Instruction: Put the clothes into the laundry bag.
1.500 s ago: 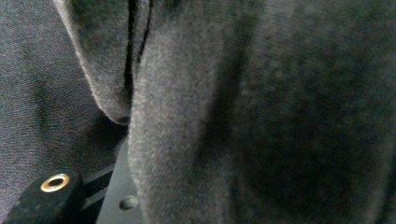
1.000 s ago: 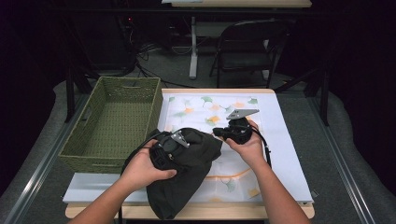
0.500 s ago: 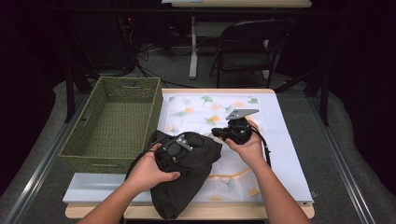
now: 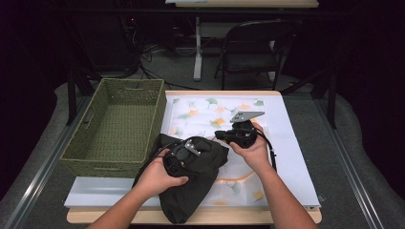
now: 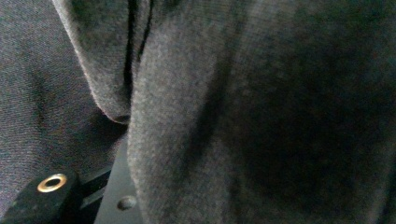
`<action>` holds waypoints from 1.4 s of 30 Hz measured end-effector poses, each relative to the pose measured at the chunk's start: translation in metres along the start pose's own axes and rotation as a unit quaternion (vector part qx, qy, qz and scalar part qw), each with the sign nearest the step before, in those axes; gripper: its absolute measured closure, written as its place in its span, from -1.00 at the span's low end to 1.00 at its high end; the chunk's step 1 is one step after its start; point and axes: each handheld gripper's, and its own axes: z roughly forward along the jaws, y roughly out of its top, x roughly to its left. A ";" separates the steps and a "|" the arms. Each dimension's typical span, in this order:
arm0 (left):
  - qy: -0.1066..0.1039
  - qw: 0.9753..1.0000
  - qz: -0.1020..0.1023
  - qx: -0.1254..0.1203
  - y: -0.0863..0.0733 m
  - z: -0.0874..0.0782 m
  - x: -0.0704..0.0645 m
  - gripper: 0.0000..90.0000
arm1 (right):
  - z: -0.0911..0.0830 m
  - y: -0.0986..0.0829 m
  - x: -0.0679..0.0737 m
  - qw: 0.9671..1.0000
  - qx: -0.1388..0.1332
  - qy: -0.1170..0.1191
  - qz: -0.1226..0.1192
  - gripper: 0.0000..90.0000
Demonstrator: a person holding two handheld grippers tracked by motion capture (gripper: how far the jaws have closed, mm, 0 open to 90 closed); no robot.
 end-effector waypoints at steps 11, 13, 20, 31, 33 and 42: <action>0.004 1.000 -0.006 0.000 0.003 0.011 0.000 0.30 | -0.003 0.003 0.004 1.000 -0.010 0.005 -0.003 1.00; 0.002 1.000 -0.010 0.002 0.004 0.014 -0.001 0.28 | -0.005 0.005 0.007 1.000 -0.019 0.007 -0.001 1.00; -0.008 1.000 -0.018 0.003 0.005 0.022 0.000 0.25 | -0.010 0.009 0.012 1.000 -0.027 0.008 -0.007 1.00; -0.022 0.999 -0.033 0.011 0.008 0.034 0.002 0.20 | -0.015 0.015 0.021 0.999 -0.037 0.017 -0.011 1.00; -0.021 0.999 -0.031 0.013 0.009 0.036 0.002 0.20 | -0.016 0.016 0.023 0.999 -0.039 0.018 -0.014 1.00; -0.026 0.998 -0.047 0.016 0.011 0.039 0.005 0.19 | -0.021 0.018 0.032 0.999 -0.035 0.029 -0.022 1.00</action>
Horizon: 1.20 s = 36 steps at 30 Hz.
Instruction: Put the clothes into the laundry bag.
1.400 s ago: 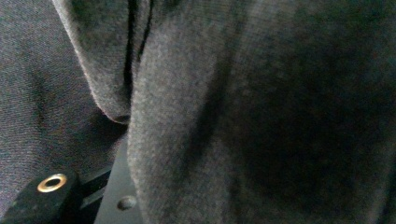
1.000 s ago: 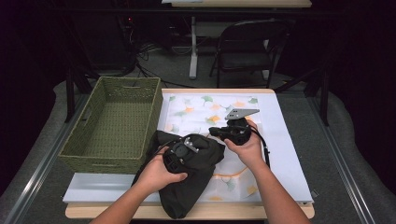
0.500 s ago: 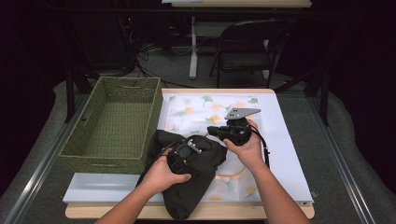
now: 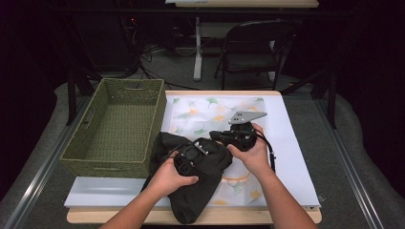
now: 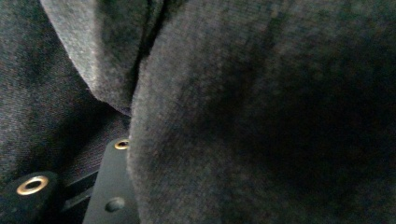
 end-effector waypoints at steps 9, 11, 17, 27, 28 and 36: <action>0.003 1.000 -0.012 -0.020 0.006 -0.007 0.005 0.27 | -0.001 0.001 0.003 1.000 -0.008 -0.002 -0.004 1.00; 0.009 1.000 -0.010 -0.021 0.010 -0.009 0.005 0.27 | -0.002 0.002 0.003 1.000 -0.015 -0.003 -0.002 1.00; 0.021 0.999 -0.014 -0.021 0.018 -0.012 0.005 0.28 | -0.007 0.003 0.001 1.000 -0.028 -0.005 0.005 1.00; 0.026 0.998 -0.041 -0.040 0.023 0.000 0.014 0.23 | -0.006 0.002 0.000 1.000 -0.028 -0.010 0.008 1.00; 0.026 0.998 -0.042 -0.040 0.023 0.001 0.014 0.22 | -0.005 0.001 -0.001 1.000 -0.028 -0.010 0.008 1.00; 0.027 0.997 -0.061 -0.047 0.021 0.009 0.020 0.01 | 0.001 -0.004 -0.004 1.000 -0.014 -0.005 0.020 1.00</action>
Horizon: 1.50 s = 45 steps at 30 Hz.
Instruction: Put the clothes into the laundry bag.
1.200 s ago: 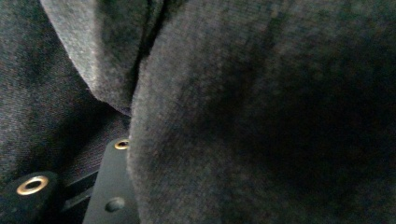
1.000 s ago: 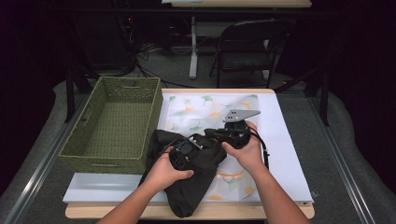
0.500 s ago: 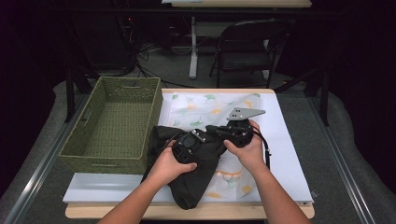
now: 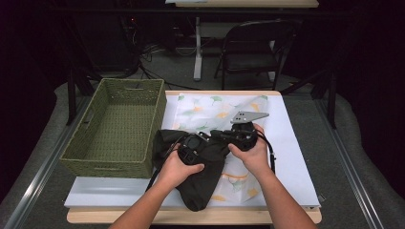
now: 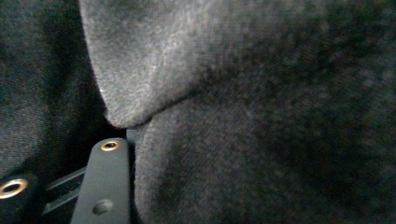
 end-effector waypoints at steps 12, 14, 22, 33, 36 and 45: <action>-0.005 1.000 0.000 -0.007 -0.001 0.001 -0.001 -0.16 | 0.006 -0.006 -0.004 1.000 0.012 -0.005 0.001 1.00; -0.005 1.000 0.002 -0.013 -0.001 -0.001 -0.001 -0.19 | 0.007 -0.007 -0.005 1.000 0.013 -0.007 0.000 1.00; -0.007 0.999 0.022 -0.026 -0.003 -0.011 -0.009 -0.35 | 0.005 -0.007 -0.007 1.000 0.011 -0.012 0.004 1.00; -0.012 0.999 0.012 -0.046 -0.005 -0.025 -0.011 -0.43 | 0.005 -0.009 -0.011 1.000 0.012 -0.015 0.007 1.00; -0.013 0.998 0.005 -0.054 -0.005 -0.029 -0.011 -0.43 | 0.005 -0.009 -0.011 1.000 0.012 -0.017 0.008 1.00; -0.023 0.998 -0.009 -0.059 -0.007 -0.044 -0.009 -0.44 | 0.005 -0.009 -0.011 1.000 0.012 -0.016 0.007 1.00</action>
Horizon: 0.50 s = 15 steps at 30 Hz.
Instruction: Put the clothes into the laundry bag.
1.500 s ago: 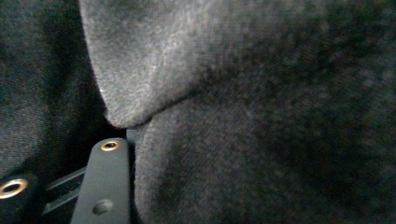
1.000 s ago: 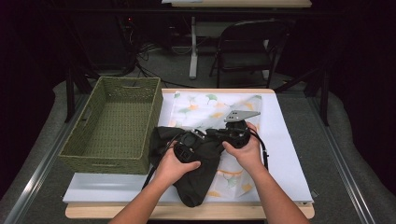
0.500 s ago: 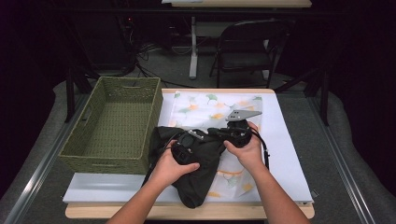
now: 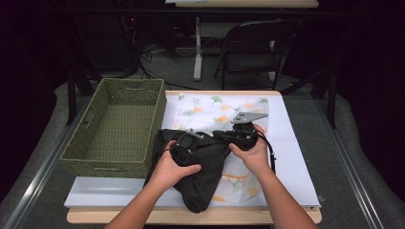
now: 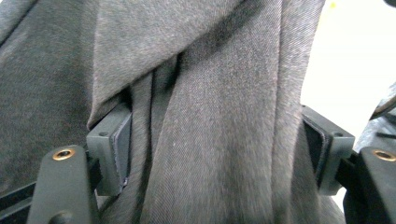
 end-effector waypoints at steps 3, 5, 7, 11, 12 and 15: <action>0.002 1.000 0.004 -0.005 -0.002 -0.006 0.000 -0.44 | 0.000 0.000 0.000 1.000 0.000 0.000 0.000 1.00; 0.003 1.000 0.008 -0.007 -0.005 -0.010 -0.002 -0.44 | 0.000 0.000 0.000 1.000 0.000 0.000 0.000 1.00; 0.002 1.000 0.011 -0.003 -0.008 -0.014 -0.003 -0.45 | 0.000 0.000 0.000 1.000 0.000 0.001 0.000 1.00; 0.003 1.000 0.013 0.000 -0.012 -0.019 -0.002 -0.45 | 0.000 0.000 0.000 1.000 0.001 0.000 -0.001 1.00; 0.004 1.000 0.014 0.002 -0.014 -0.019 -0.002 -0.45 | 0.000 0.000 0.000 1.000 0.001 0.000 -0.001 1.00; 0.009 1.000 0.014 0.013 -0.018 -0.019 0.000 -0.47 | 0.000 0.000 0.001 1.000 0.002 -0.001 0.000 1.00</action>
